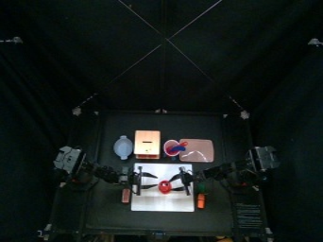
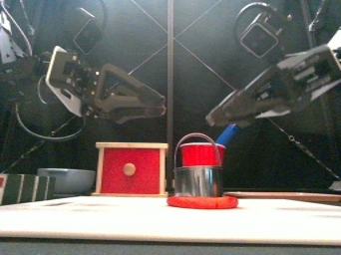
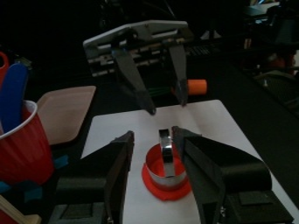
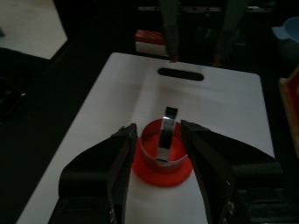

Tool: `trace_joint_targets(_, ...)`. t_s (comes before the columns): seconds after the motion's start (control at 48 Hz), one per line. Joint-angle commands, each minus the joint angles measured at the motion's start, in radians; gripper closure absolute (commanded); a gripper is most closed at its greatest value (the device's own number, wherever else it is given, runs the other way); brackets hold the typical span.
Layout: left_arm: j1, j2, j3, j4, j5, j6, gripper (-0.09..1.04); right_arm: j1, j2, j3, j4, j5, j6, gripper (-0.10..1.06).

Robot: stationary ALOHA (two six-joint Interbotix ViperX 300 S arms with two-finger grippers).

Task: Get the cutter from the drawer then cut the dough then place the extra dough in the bowl
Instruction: Cut the dough

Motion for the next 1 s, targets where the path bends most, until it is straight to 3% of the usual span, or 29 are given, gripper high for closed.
trace_joint_targets(0.021,-0.006,0.018,-0.020,-0.011,-0.015,0.000,0.15,0.092,0.052,0.000,0.216,-0.132,-0.097,0.16)
trace_joint_targets(0.125,-0.009,0.046,-0.041,-0.012,-0.015,-0.002,0.15,0.143,0.080,-0.005,0.318,-0.175,-0.133,0.16)
trace_joint_targets(0.333,-0.009,0.091,-0.080,-0.012,-0.015,-0.002,0.15,0.170,0.081,0.000,0.357,-0.181,-0.130,0.16)
trace_joint_targets(1.0,0.000,0.147,-0.135,-0.037,0.058,-0.020,0.16,0.146,0.092,-0.040,0.359,-0.097,-0.137,0.16)
